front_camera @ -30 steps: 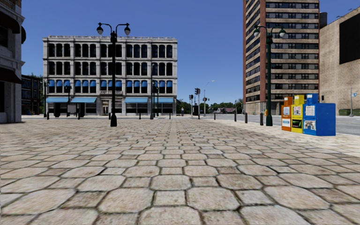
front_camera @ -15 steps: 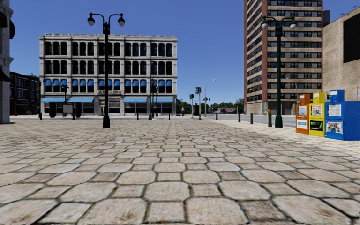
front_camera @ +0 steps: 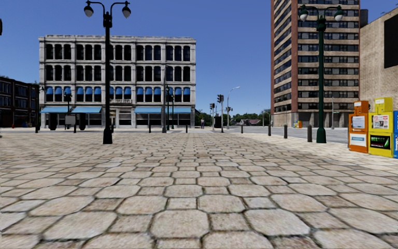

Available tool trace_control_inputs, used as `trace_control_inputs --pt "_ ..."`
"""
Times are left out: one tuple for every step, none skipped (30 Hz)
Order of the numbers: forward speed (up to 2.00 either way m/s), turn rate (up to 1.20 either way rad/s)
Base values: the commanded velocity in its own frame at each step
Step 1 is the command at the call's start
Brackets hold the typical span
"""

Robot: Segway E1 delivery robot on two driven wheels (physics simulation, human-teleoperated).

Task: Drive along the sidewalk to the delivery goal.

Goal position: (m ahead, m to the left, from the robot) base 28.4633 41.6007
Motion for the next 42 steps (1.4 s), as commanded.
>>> trace_control_inputs --pt "2.00 0.00" --pt "2.00 0.00" --pt "2.00 0.00" --pt "2.00 0.00" --pt "2.00 0.00" --pt "2.00 0.00" --pt "2.00 0.00" --pt "2.00 0.00" --pt "2.00 0.00" --pt "2.00 0.00" --pt "2.00 0.00" --pt "2.00 0.00" --pt "2.00 0.00" --pt "2.00 0.00" --pt "2.00 0.00" --pt "2.00 0.00" --pt "2.00 0.00" --pt "2.00 0.00" --pt "2.00 0.00" --pt "2.00 0.00" --pt "2.00 0.00" --pt "2.00 0.00" --pt "2.00 0.00" --pt "2.00 0.00" --pt "2.00 0.00" --pt "2.00 0.00" --pt "2.00 0.00" --pt "2.00 0.00" --pt "2.00 0.00" --pt "2.00 0.00" --pt "2.00 0.00" --pt "2.00 0.00" --pt "2.00 0.00" --pt "2.00 0.00" --pt "2.00 0.00" --pt "2.00 0.00" --pt "2.00 0.00" --pt "2.00 0.00" --pt "2.00 0.00" --pt "2.00 0.00" --pt "2.00 0.00" --pt "2.00 0.00"
